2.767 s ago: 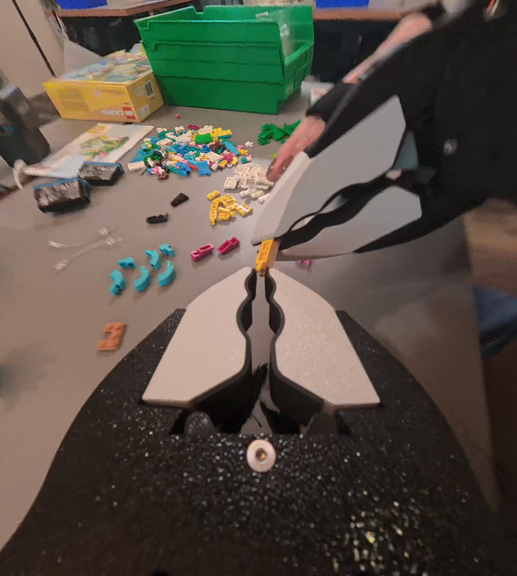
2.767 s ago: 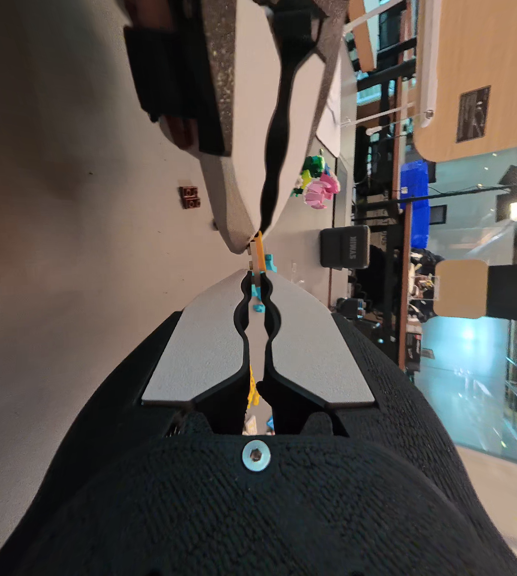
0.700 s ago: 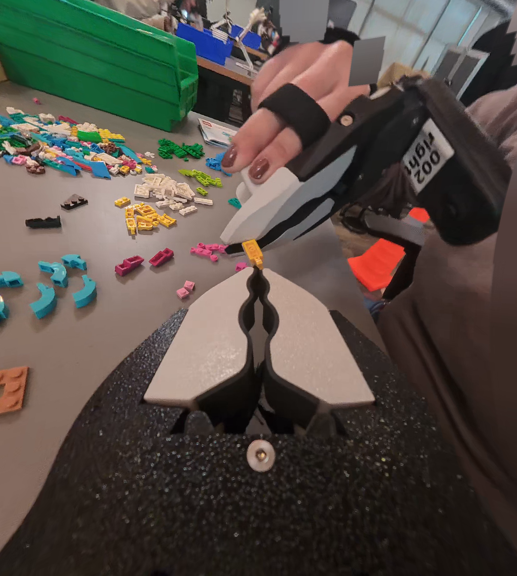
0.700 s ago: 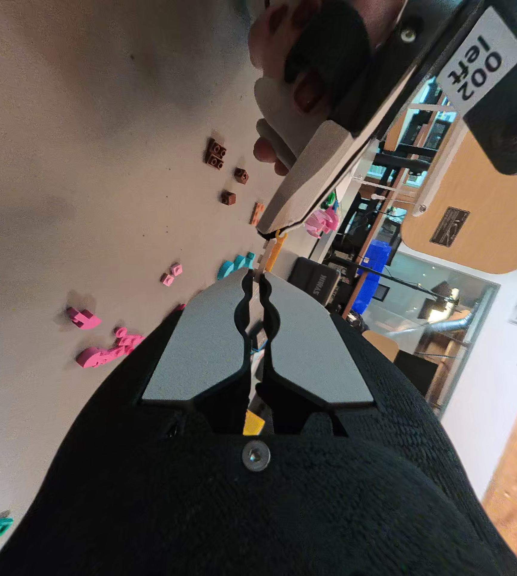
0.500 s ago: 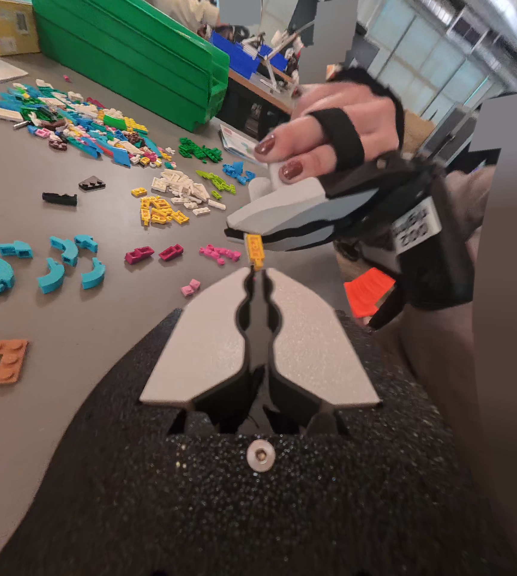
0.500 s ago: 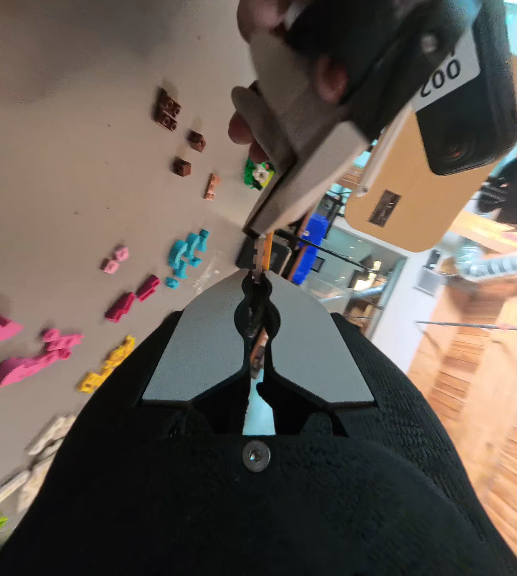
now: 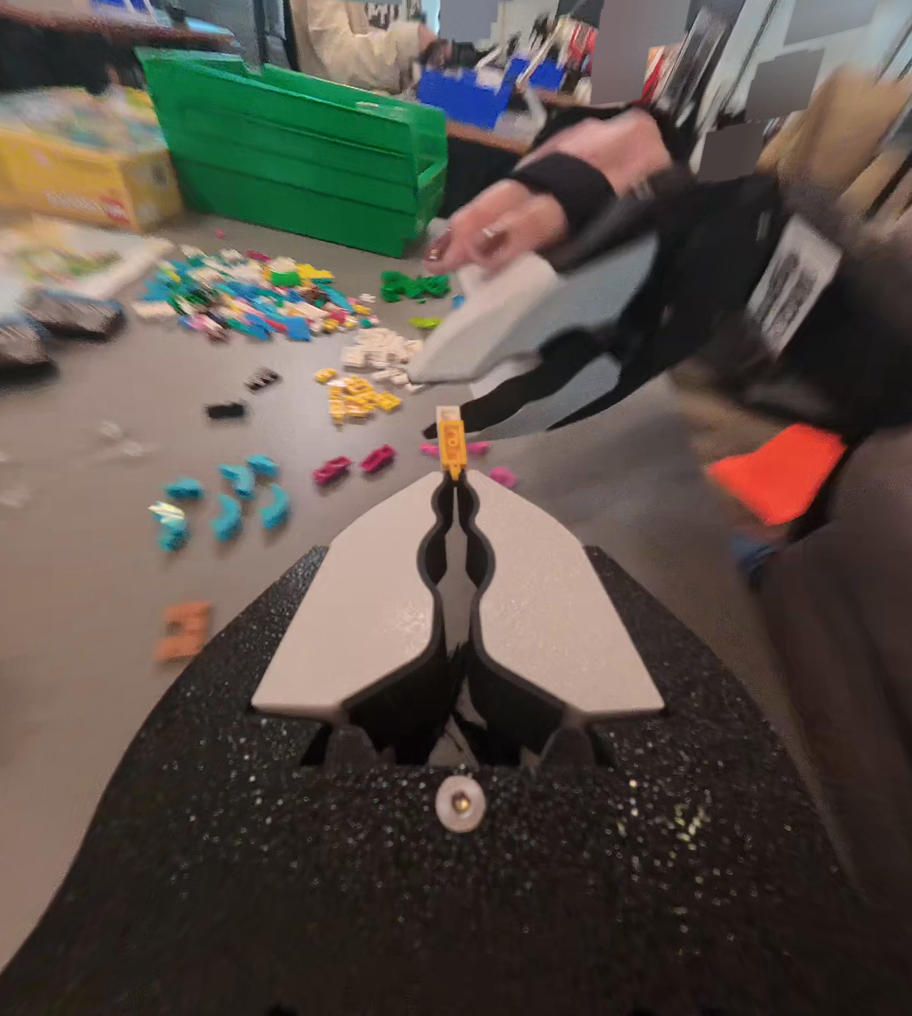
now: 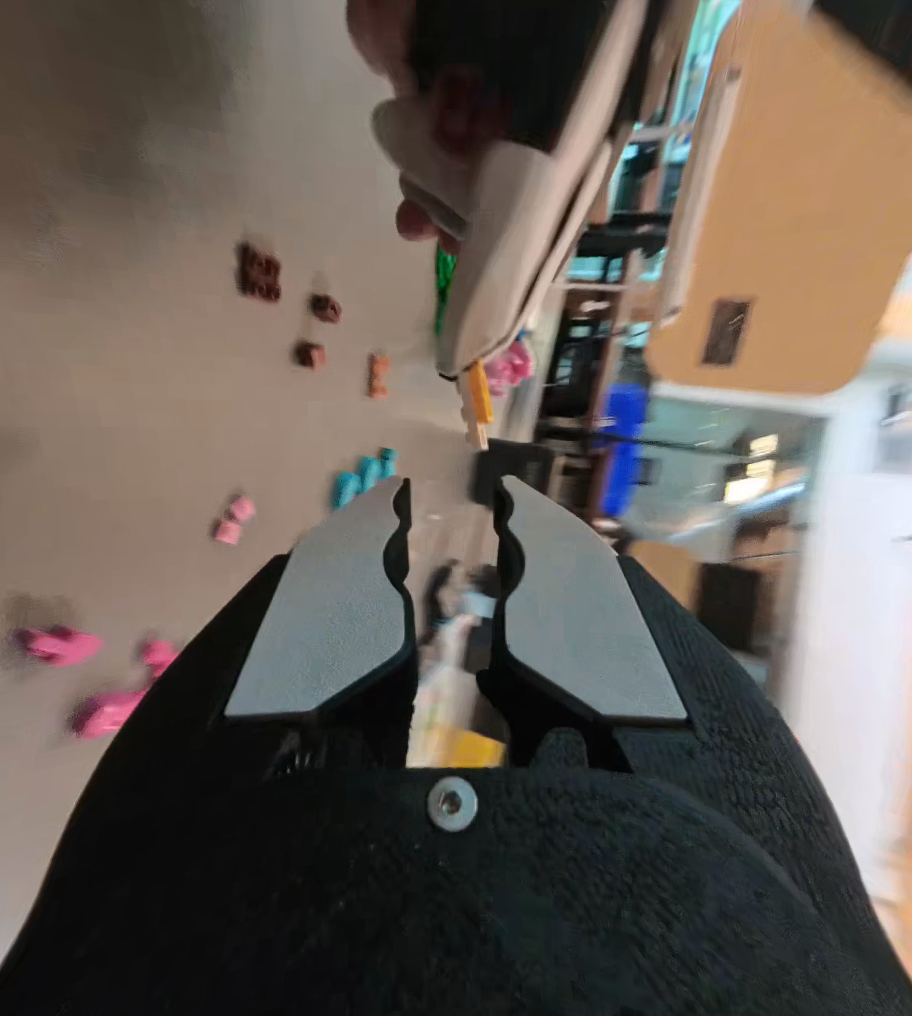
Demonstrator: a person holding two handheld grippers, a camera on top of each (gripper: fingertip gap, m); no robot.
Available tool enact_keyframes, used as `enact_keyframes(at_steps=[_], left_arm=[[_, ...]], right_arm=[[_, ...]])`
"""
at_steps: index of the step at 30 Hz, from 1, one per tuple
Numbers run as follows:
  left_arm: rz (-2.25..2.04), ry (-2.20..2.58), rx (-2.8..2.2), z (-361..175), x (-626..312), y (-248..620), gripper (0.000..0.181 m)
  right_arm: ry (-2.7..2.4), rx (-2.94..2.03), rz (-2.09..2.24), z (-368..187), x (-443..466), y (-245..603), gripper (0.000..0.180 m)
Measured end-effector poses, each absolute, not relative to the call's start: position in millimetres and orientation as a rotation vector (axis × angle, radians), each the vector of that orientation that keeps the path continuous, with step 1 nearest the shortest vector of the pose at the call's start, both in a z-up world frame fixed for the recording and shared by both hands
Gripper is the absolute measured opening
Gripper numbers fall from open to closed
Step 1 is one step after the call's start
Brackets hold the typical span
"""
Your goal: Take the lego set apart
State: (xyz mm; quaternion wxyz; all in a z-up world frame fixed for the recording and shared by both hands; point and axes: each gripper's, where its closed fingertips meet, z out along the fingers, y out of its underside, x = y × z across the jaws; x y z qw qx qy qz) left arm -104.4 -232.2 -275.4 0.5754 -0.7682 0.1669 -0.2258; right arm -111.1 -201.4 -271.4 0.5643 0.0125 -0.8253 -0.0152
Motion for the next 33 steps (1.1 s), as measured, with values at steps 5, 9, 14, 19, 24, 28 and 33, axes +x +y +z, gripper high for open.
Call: enact_keyframes(at_steps=[5,9,14,19,24,28,33], left_arm=[[0.067,0.785,-1.767,-284,-104,-235,0.001],[0.238,0.930,-1.673,-286,-93,-238,0.001],[0.502,1.068,-1.507,-280,-94,-240,0.001],[0.647,1.235,-1.352,-283,-84,-246,0.001],[0.679,1.169,-1.442,-286,-96,-241,0.002],[0.599,0.933,-1.537,-272,-111,-234,0.002],[0.568,0.839,-1.576,-271,-119,-232,0.001]], right_arm=[[-2.287,-0.496,0.621,-278,-93,-225,0.027],[-2.433,-0.658,0.801,-286,-86,-233,0.022],[-2.432,-0.769,0.989,-282,-85,-239,0.008],[-2.530,-0.839,1.189,-284,-73,-246,0.005],[-2.471,-0.803,0.951,-291,-87,-237,0.004],[-2.245,-0.821,0.834,-280,-106,-228,0.002],[-2.056,-0.898,0.790,-277,-113,-224,0.003]])
